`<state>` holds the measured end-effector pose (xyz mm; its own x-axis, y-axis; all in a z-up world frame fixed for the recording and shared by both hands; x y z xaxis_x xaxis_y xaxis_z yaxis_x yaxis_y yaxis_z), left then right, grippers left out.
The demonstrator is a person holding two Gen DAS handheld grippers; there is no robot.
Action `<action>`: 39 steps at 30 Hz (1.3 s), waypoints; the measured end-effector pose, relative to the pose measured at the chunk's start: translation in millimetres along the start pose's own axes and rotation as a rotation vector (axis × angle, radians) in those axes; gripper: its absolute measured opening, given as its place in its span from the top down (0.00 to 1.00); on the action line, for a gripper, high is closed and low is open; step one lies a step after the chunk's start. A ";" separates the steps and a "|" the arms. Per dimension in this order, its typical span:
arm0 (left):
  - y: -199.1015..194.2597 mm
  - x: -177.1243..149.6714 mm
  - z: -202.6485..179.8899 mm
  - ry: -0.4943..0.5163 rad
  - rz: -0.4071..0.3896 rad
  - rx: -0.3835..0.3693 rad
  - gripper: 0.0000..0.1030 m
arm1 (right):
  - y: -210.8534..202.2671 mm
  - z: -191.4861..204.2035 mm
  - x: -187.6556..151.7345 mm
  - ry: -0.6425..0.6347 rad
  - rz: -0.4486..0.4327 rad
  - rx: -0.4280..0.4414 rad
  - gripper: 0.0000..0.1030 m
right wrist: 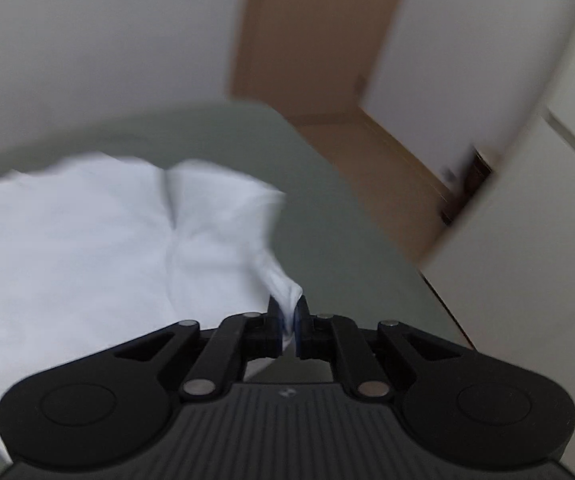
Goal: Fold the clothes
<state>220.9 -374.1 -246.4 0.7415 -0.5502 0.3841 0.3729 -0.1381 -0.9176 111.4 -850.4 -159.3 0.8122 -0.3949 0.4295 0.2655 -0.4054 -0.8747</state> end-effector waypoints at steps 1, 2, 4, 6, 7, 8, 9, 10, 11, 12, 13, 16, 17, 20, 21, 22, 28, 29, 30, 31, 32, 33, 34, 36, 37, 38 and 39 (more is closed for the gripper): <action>0.1 -0.5 -0.9 0.003 0.003 0.004 0.68 | 11.2 -5.1 -8.7 0.006 0.036 -0.038 0.88; 0.1 -1.3 -1.4 0.006 0.006 0.009 0.68 | 16.9 -6.7 -14.8 0.003 0.055 -0.053 0.84; -0.9 -3.0 2.0 0.011 0.012 0.018 0.68 | 27.9 -8.3 -36.4 -0.006 0.098 -0.080 0.83; -1.3 -4.2 4.0 0.010 0.015 0.024 0.68 | 17.9 -4.5 -50.8 0.006 0.085 -0.002 0.82; -1.8 -5.0 5.3 0.008 0.015 0.026 0.68 | 9.1 0.1 -57.9 0.012 0.078 0.066 0.79; -2.2 -6.0 5.9 0.009 0.015 0.030 0.68 | 3.5 3.9 -61.8 0.013 0.073 0.107 0.69; -2.6 -7.0 6.5 0.009 0.016 0.036 0.68 | -9.7 13.1 -70.9 0.009 0.057 0.190 0.57; -3.1 -8.7 6.6 0.011 0.017 0.042 0.68 | -21.1 23.1 -79.3 -0.005 0.039 0.236 0.54; -3.8 -9.9 6.5 0.013 0.018 0.045 0.68 | -31.9 34.4 -87.4 -0.043 0.017 0.257 0.53; -4.5 -10.9 6.4 0.016 0.019 0.048 0.68 | -42.3 45.7 -95.4 -0.082 -0.005 0.278 0.53; -7.0 -13.4 5.8 0.022 0.019 0.048 0.68 | -49.0 57.0 -102.5 -0.124 -0.019 0.285 0.53; -12.4 -19.2 7.6 0.045 0.016 0.048 0.68 | -68.7 99.1 -127.6 -0.281 -0.065 0.310 0.53; -13.0 -19.9 7.9 0.047 0.016 0.049 0.68 | -71.4 107.4 -130.8 -0.312 -0.077 0.307 0.53; -15.7 -25.4 17.3 0.040 0.014 0.055 0.68 | -78.8 144.6 -135.2 -0.448 -0.129 0.277 0.53; -15.7 -26.3 19.0 0.037 0.016 0.056 0.68 | -80.1 156.5 -136.6 -0.486 -0.142 0.262 0.53; -15.1 -27.8 21.7 0.035 0.018 0.058 0.68 | -81.1 165.3 -134.9 -0.504 -0.145 0.258 0.53; -7.3 -32.8 33.4 0.025 0.032 0.107 0.68 | -66.4 197.0 -128.7 -0.577 -0.163 0.222 0.50; -5.6 -32.0 35.0 0.021 0.034 0.115 0.67 | -62.3 199.3 -126.9 -0.586 -0.160 0.217 0.49; -5.2 -31.7 36.1 0.017 0.031 0.118 0.67 | -58.3 201.7 -125.1 -0.596 -0.157 0.212 0.47; -5.0 -31.5 37.2 0.013 0.028 0.119 0.67 | -54.5 204.9 -123.8 -0.608 -0.157 0.200 0.46; -4.3 -30.2 38.5 0.013 0.020 0.122 0.66 | -52.2 207.2 -124.1 -0.615 -0.157 0.193 0.42; -3.1 -29.1 38.6 0.015 0.019 0.127 0.59 | -48.6 211.1 -123.5 -0.630 -0.157 0.186 0.42; -1.3 -27.7 38.6 0.019 0.018 0.137 0.55 | -46.6 213.2 -123.5 -0.634 -0.154 0.184 0.42; 1.5 -25.2 38.3 0.026 0.013 0.149 0.49 | -45.6 214.1 -124.4 -0.618 -0.146 0.192 0.41; 2.8 -23.9 38.1 0.030 0.011 0.155 0.49 | -44.0 213.8 -122.6 -0.607 -0.139 0.200 0.41; 6.3 -19.1 37.8 0.034 0.008 0.151 0.49 | -44.2 214.1 -122.4 -0.600 -0.136 0.205 0.41; 8.2 -16.3 37.9 0.025 0.000 0.140 0.50 | -43.0 212.7 -121.1 -0.590 -0.130 0.215 0.41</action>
Point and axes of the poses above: each gripper's, at about its wrist camera, not at the fingertips, and y roughly the way its jaws point, z to its left, x to its top, the point moved 1 cm from there along y, roughly the way its jaws point, and after that the axes turned 6 degrees about z, right-handed, at the moved point
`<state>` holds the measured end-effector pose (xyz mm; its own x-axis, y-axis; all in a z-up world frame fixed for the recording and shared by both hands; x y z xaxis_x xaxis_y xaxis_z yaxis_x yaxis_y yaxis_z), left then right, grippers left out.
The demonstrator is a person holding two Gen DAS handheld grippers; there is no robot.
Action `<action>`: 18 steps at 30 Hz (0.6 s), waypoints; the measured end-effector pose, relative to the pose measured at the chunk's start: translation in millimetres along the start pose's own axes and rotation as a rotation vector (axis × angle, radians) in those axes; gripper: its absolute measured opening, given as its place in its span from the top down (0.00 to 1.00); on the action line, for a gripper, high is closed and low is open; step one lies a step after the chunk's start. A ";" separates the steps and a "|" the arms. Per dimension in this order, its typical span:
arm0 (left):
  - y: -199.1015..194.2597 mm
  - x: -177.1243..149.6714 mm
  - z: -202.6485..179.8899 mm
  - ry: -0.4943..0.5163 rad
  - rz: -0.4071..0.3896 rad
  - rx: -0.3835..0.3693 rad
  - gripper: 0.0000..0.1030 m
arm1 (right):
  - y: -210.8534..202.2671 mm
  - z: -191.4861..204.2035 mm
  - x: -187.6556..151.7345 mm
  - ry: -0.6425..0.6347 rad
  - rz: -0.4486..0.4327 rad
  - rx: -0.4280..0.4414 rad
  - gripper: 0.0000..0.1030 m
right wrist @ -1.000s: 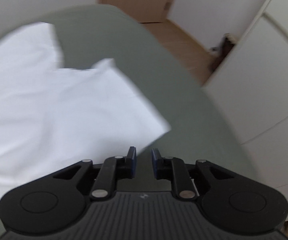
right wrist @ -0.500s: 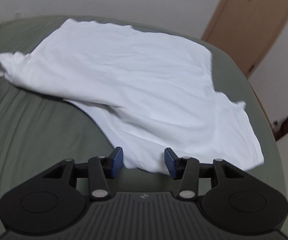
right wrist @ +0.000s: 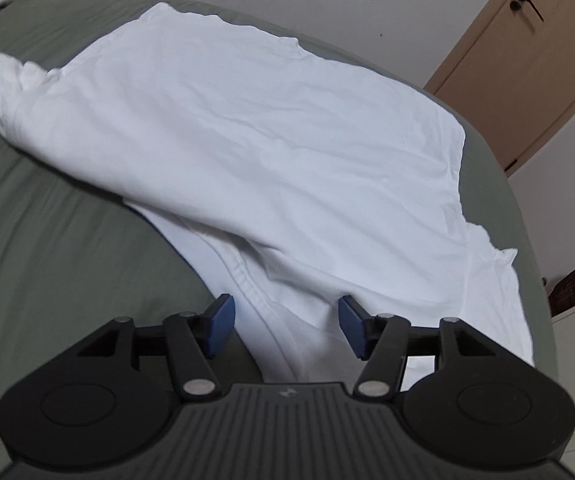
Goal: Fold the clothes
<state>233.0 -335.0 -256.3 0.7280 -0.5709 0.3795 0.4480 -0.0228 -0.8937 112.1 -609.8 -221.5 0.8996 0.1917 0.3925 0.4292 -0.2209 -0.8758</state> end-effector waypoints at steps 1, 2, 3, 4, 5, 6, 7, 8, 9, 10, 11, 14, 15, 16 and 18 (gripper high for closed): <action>1.8 2.5 0.0 -0.010 -0.007 -0.012 0.53 | 0.3 -0.1 -0.9 0.003 -0.001 0.008 0.41; 3.9 5.4 1.2 -0.023 -0.007 -0.045 0.67 | 0.6 -0.2 -1.7 0.006 -0.002 0.016 0.42; 4.7 7.3 1.7 -0.032 -0.007 -0.061 0.78 | 0.9 -0.4 -2.5 0.009 -0.002 0.026 0.48; 3.5 10.9 1.5 -0.035 -0.011 -0.068 0.82 | 1.2 -1.3 -3.1 0.013 -0.002 0.055 0.55; 0.9 13.7 1.5 -0.028 -0.017 -0.076 0.90 | 1.3 -1.8 -3.0 0.017 0.000 0.074 0.70; -3.4 15.8 2.4 -0.030 -0.025 -0.087 0.91 | 0.3 -1.2 -2.6 0.023 -0.001 0.085 0.76; -7.8 18.0 3.4 -0.032 -0.034 -0.099 0.92 | -0.9 -0.6 -2.4 0.028 -0.001 0.093 0.79; -13.7 21.3 6.7 -0.038 -0.049 -0.106 0.92 | -2.9 0.7 -2.6 0.017 -0.005 0.086 0.82; -17.8 24.4 9.0 -0.041 -0.059 -0.107 0.92 | -5.9 -0.3 -2.9 0.016 -0.012 0.084 0.84; -23.7 30.5 11.9 -0.039 -0.075 -0.105 0.92 | -10.4 -4.6 -2.7 0.028 -0.024 0.090 0.84; -29.8 37.0 14.8 -0.037 -0.092 -0.102 0.92 | -14.9 -8.9 -2.5 0.041 -0.036 0.097 0.84; -46.5 71.3 16.9 -0.020 -0.151 -0.078 0.92 | -25.7 -24.9 0.5 0.098 -0.069 0.124 0.84; -48.4 81.3 15.2 -0.013 -0.163 -0.065 0.92 | -29.2 -33.8 3.1 0.131 -0.079 0.140 0.84; -48.3 95.9 9.8 -0.003 -0.180 -0.046 0.92 | -30.6 -40.3 5.8 0.154 -0.085 0.153 0.84; -41.8 122.9 -1.6 -0.001 -0.197 -0.019 0.91 | -29.9 -48.3 9.3 0.176 -0.090 0.150 0.84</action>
Point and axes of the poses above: each gripper's, at about its wrist camera, not at the fingertips, and y roughly the way its jaws point, z to its left, x to its top, the point moved 1 cm from there along y, roughly the way its jaws point, and after that the axes turned 6 degrees about z, right-handed, at the moved point
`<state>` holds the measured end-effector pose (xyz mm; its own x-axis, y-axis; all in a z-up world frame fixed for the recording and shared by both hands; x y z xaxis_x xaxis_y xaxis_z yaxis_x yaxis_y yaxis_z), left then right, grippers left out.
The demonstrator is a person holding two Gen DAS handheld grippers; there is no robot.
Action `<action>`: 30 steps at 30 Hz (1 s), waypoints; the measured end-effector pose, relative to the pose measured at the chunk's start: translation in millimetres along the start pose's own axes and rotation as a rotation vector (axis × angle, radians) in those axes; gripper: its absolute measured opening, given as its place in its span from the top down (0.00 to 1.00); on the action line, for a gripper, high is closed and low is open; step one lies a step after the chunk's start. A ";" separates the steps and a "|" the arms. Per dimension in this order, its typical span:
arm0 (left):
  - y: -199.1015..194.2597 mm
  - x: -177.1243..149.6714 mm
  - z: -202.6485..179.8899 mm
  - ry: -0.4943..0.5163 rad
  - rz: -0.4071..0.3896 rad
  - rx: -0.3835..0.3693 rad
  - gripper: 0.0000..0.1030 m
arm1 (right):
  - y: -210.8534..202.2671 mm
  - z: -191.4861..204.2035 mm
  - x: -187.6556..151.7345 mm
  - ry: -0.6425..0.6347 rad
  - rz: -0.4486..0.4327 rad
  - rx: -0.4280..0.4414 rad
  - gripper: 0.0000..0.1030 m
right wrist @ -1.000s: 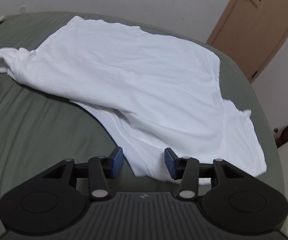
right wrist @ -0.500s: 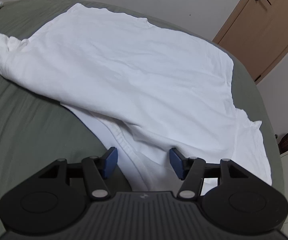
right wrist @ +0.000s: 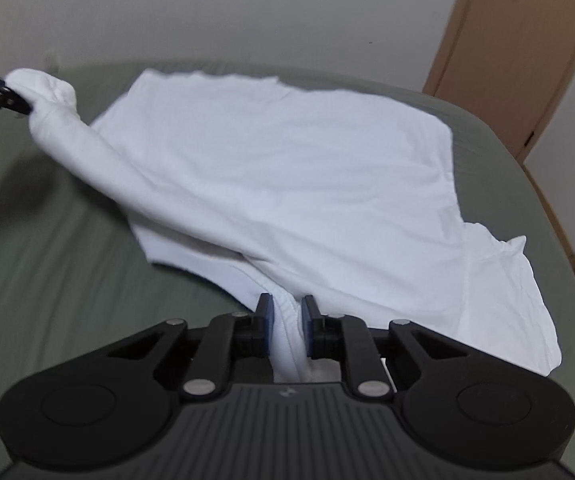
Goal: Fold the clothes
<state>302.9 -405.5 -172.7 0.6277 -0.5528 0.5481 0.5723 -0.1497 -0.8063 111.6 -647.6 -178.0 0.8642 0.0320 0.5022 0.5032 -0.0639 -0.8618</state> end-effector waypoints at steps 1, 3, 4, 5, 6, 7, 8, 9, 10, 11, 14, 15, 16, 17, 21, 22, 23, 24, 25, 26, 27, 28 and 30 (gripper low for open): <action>8.8 12.0 -5.8 -0.004 0.001 0.010 0.89 | 0.4 -3.9 2.6 0.010 -0.003 -0.005 0.84; 26.4 28.7 -17.1 -0.015 0.013 0.026 0.86 | 5.9 -8.2 4.6 0.019 0.013 -0.018 0.82; 38.6 33.0 -17.9 -0.017 0.037 0.036 0.86 | 7.3 -8.9 4.4 0.022 0.019 -0.018 0.81; 51.3 37.1 -18.2 -0.018 0.063 0.046 0.78 | 10.0 -9.6 3.9 0.030 0.031 -0.017 0.76; 64.1 41.2 -18.6 -0.020 0.089 0.057 0.71 | 9.8 -8.2 2.8 0.033 0.030 -0.021 0.74; 75.5 39.7 -23.1 -0.009 0.117 0.069 0.71 | 7.0 -5.4 1.2 0.026 0.017 -0.025 0.73; 80.5 36.0 -26.0 0.007 0.129 0.071 0.70 | 4.2 -3.1 0.5 0.017 0.005 -0.027 0.69; 82.3 33.0 -26.6 0.017 0.133 0.065 0.68 | -2.1 3.4 -0.9 -0.009 -0.023 -0.029 0.59; 83.5 24.8 -27.0 0.040 0.137 0.050 0.65 | -6.4 8.2 -1.3 -0.029 -0.041 -0.026 0.54; 83.9 18.2 -25.3 0.057 0.141 0.045 0.60 | -10.7 15.5 -1.1 -0.060 -0.061 -0.012 0.49; 81.4 3.1 -15.9 0.075 0.134 0.049 0.57 | -16.5 45.6 5.4 -0.176 -0.104 0.047 0.49; 80.5 -0.2 -12.3 0.076 0.135 0.047 0.56 | -15.0 55.5 9.3 -0.206 -0.109 0.064 0.49; 79.7 -3.5 -8.0 0.073 0.139 0.046 0.56 | -9.6 70.2 16.2 -0.245 -0.111 0.076 0.49; 78.8 -6.9 -3.6 0.069 0.144 0.044 0.56 | -6.1 76.9 19.3 -0.261 -0.109 0.075 0.49; 76.5 -17.7 8.6 0.061 0.159 0.036 0.56 | 20.1 111.9 32.3 -0.350 -0.092 0.066 0.50; 76.0 -18.9 10.1 0.060 0.163 0.032 0.56 | 26.2 120.3 33.6 -0.374 -0.085 0.060 0.50; 75.5 -20.2 11.6 0.059 0.166 0.027 0.56 | 30.5 125.0 34.0 -0.391 -0.081 0.053 0.50; 75.0 -21.6 12.7 0.053 0.168 0.021 0.56 | 38.8 133.7 34.8 -0.421 -0.073 0.032 0.50; 74.5 -23.1 13.8 0.046 0.170 0.015 0.56 | 44.9 136.0 35.1 -0.431 -0.066 0.016 0.50; 75.0 -24.4 14.3 0.037 0.171 0.010 0.56 | 51.1 138.3 35.6 -0.440 -0.058 0.001 0.50; 74.2 -25.9 15.3 0.033 0.172 0.009 0.56 | 58.6 139.6 37.5 -0.436 -0.045 -0.011 0.50; 73.4 -27.5 16.2 0.029 0.172 0.007 0.56 | 61.5 136.9 39.6 -0.415 -0.042 -0.006 0.50; 70.1 -33.2 17.6 0.022 0.176 0.001 0.56 | 65.3 130.6 44.5 -0.374 -0.032 0.008 0.67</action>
Point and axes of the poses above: each gripper's, at about its wrist camera, not at the fingertips, and y roughly the way its jaws point, z to its left, x to its top, the point moved 1 cm from there along y, roughly the way its jaws point, and after that the axes turned 6 degrees about z, right-handed, at the moved point
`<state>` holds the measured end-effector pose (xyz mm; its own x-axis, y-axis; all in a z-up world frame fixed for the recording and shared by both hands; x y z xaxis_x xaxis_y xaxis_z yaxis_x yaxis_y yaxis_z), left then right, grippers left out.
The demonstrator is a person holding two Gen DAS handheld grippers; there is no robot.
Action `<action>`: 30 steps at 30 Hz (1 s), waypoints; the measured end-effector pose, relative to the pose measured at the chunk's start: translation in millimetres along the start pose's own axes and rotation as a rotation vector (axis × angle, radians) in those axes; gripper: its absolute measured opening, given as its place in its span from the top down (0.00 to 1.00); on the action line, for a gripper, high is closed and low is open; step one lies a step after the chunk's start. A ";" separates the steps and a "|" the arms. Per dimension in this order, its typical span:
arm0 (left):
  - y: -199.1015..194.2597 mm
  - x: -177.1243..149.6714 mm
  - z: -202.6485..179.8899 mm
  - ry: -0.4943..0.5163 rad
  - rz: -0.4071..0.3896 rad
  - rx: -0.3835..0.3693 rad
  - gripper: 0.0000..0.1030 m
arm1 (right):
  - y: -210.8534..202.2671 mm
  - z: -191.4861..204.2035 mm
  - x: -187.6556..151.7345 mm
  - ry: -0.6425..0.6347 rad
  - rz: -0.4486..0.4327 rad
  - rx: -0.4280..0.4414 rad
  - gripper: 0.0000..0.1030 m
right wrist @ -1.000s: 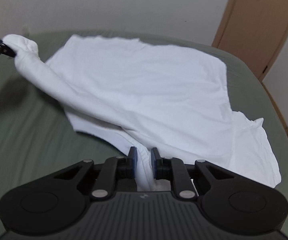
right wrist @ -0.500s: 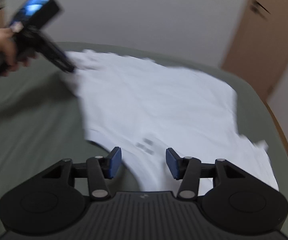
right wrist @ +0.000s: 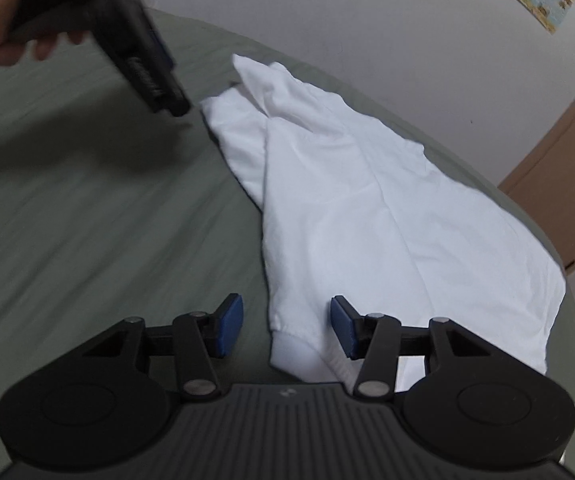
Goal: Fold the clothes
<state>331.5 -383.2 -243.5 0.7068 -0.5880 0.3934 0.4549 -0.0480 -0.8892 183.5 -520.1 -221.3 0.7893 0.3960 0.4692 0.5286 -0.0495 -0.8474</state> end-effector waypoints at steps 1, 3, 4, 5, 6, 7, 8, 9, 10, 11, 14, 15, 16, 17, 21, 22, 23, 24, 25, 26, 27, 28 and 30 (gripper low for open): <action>-0.8 -1.9 0.1 -0.001 0.002 -0.003 0.56 | 0.4 -4.6 1.0 0.020 0.008 0.009 0.77; -5.0 -5.4 -0.1 -0.001 -0.001 -0.005 0.56 | -2.9 -12.2 2.0 0.055 0.016 0.024 0.88; -11.2 -9.2 -0.4 0.000 -0.014 -0.010 0.56 | -7.1 -15.5 2.2 0.071 0.013 0.035 0.89; -16.6 -11.5 -1.2 0.001 -0.023 -0.013 0.56 | -13.2 -17.0 1.5 0.083 0.004 0.041 0.89; -22.6 -13.7 -2.1 0.002 -0.033 -0.017 0.56 | -19.4 -18.4 0.8 0.094 -0.004 0.046 0.89; -28.8 -15.9 -3.1 0.002 -0.044 -0.022 0.56 | -26.3 -18.6 0.1 0.099 -0.014 0.050 0.89; -35.7 -18.6 -4.5 0.003 -0.053 -0.027 0.56 | -31.5 -18.5 -0.3 0.102 -0.020 0.053 0.89; -40.4 -20.5 -5.5 0.002 -0.059 -0.031 0.56 | -41.8 -18.3 -1.8 0.107 -0.031 0.060 0.89; -49.2 -24.4 -6.8 -0.003 -0.070 -0.041 0.56 | -49.8 -18.3 -3.0 0.111 -0.039 0.067 0.89; -58.4 -28.4 -8.2 -0.008 -0.081 -0.051 0.56 | -55.3 -17.6 -3.8 0.114 -0.044 0.072 0.89; -80.9 -42.1 -12.1 -0.017 -0.101 -0.072 0.56 | -84.8 -10.3 -11.8 0.106 -0.067 0.096 0.89; -86.4 -45.4 -13.6 -0.017 -0.105 -0.074 0.56 | -93.8 -6.9 -14.8 0.099 -0.073 0.102 0.89; -95.0 -52.0 -14.8 -0.016 -0.111 -0.078 0.56 | -102.5 -2.8 -17.7 0.092 -0.077 0.110 0.89; -103.9 -59.0 -15.9 -0.014 -0.117 -0.082 0.56 | -108.0 0.5 -20.7 0.085 -0.080 0.117 0.90; -123.3 -83.3 -14.2 -0.023 -0.125 -0.084 0.56 | -138.3 25.8 -47.3 0.020 -0.089 0.198 0.90; -125.0 -90.1 -14.6 -0.024 -0.118 -0.090 0.56 | -141.2 34.0 -54.5 -0.004 -0.078 0.198 0.90; -126.5 -97.0 -15.1 -0.024 -0.110 -0.096 0.56 | -140.9 38.9 -59.0 -0.014 -0.063 0.198 0.90; -126.4 -101.1 -15.5 -0.026 -0.101 -0.097 0.56 | -138.4 47.4 -68.3 -0.025 -0.032 0.202 0.90; -126.1 -104.9 -15.9 -0.028 -0.092 -0.096 0.56 | -135.0 53.3 -74.8 -0.026 -0.015 0.197 0.90; -126.3 -107.5 -16.2 -0.034 -0.089 -0.092 0.56 | -131.7 56.3 -76.7 -0.025 -0.010 0.186 0.89; -126.9 -109.0 -16.5 -0.040 -0.091 -0.092 0.56 | -127.1 59.9 -79.4 -0.012 -0.013 0.162 0.81; -127.6 -110.4 -16.8 -0.047 -0.093 -0.092 0.56 | -123.5 60.2 -78.4 0.008 -0.022 0.151 0.77; -128.5 -113.4 -17.1 -0.072 -0.097 -0.095 0.56 | -116.9 58.2 -68.6 0.048 -0.049 0.134 0.74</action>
<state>183.6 -324.1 -177.9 0.7004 -0.5179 0.4910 0.4718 -0.1803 -0.8631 49.4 -488.1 -168.9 0.7790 0.3508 0.5197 0.5233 0.0930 -0.8471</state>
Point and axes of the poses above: each gripper's, at about its wrist camera, not at the fingertips, and y roughly the way its jaws point, z to its left, x to its top, the point moved 1 cm from there along y, roughly the way its jaws point, and after that the axes turned 6 degrees about z, right-handed, at the moved point
